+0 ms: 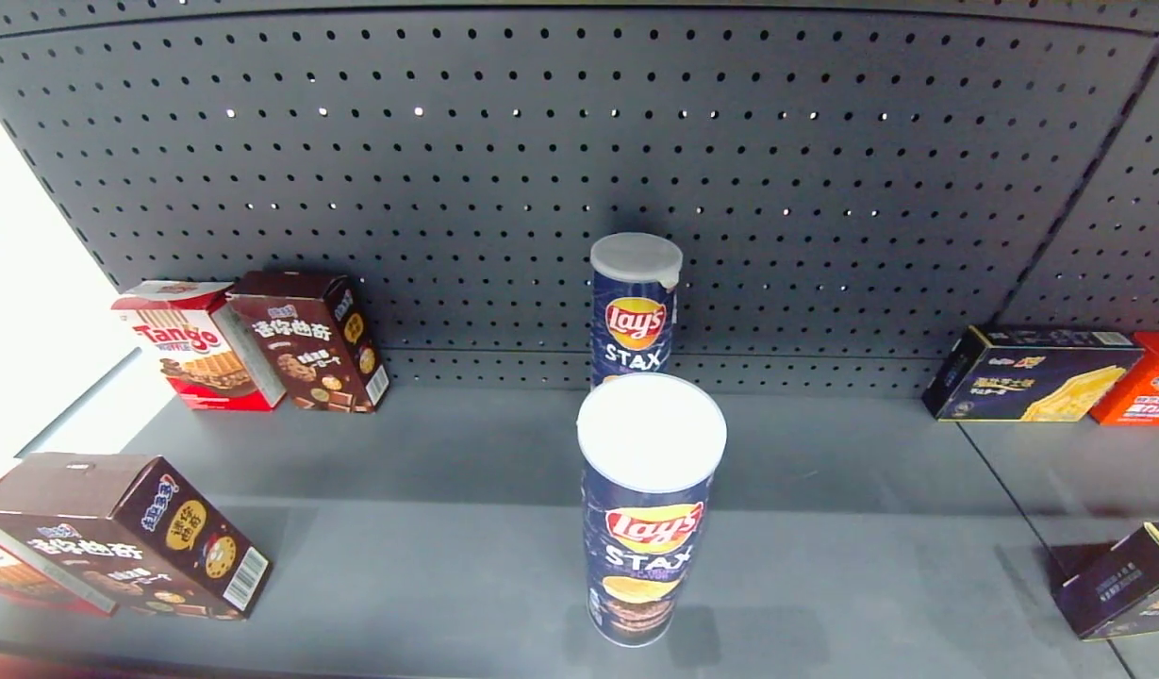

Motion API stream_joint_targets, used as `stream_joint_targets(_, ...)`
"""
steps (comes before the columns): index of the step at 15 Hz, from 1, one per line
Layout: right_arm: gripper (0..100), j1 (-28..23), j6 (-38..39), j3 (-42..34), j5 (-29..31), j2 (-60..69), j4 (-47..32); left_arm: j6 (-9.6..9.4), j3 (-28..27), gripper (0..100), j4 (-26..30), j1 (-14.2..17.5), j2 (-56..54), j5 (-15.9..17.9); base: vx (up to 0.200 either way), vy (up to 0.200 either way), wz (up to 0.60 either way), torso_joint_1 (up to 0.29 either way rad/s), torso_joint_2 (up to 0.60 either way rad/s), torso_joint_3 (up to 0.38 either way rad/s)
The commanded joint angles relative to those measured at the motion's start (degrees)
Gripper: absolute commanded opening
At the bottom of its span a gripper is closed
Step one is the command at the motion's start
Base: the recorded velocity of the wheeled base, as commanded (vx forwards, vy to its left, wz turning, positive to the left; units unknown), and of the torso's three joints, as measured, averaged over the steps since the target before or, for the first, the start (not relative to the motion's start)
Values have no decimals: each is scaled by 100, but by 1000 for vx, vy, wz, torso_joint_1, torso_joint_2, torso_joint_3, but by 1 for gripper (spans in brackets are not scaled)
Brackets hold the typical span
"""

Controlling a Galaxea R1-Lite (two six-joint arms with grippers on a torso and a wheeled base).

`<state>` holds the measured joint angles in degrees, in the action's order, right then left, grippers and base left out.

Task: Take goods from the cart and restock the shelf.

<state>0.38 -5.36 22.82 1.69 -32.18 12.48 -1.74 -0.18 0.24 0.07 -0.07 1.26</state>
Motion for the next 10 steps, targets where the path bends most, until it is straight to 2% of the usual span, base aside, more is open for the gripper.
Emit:
stream_joint_targets(1,100,-345,-9,-322,147,1540,-906,-1,1,100,-7,1,7,-3,0,0,0,0,0,0)
stream_joint_targets(3,100,-363,9,-243,156,2577,-2303,-28,9,100,-7,1,7,-3,0,0,0,0,0,0)
stream_joint_targets(4,100,-363,97,-217,217,2761,-2655,-37,9,100,-7,1,7,-3,0,0,0,0,0,0)
stream_joint_targets(7,100,-354,220,-428,94,2752,-2611,-37,9,100,-7,1,7,-3,0,0,0,0,0,0)
stream_joint_targets(9,100,-354,141,-1931,50,2752,-993,-45,9,100,-7,1,7,-11,0,0,0,0,0,0)
stream_joint_targets(10,100,-345,97,-2282,41,2761,-642,-45,9,100,-7,1,7,-11,0,0,0,0,0,0)
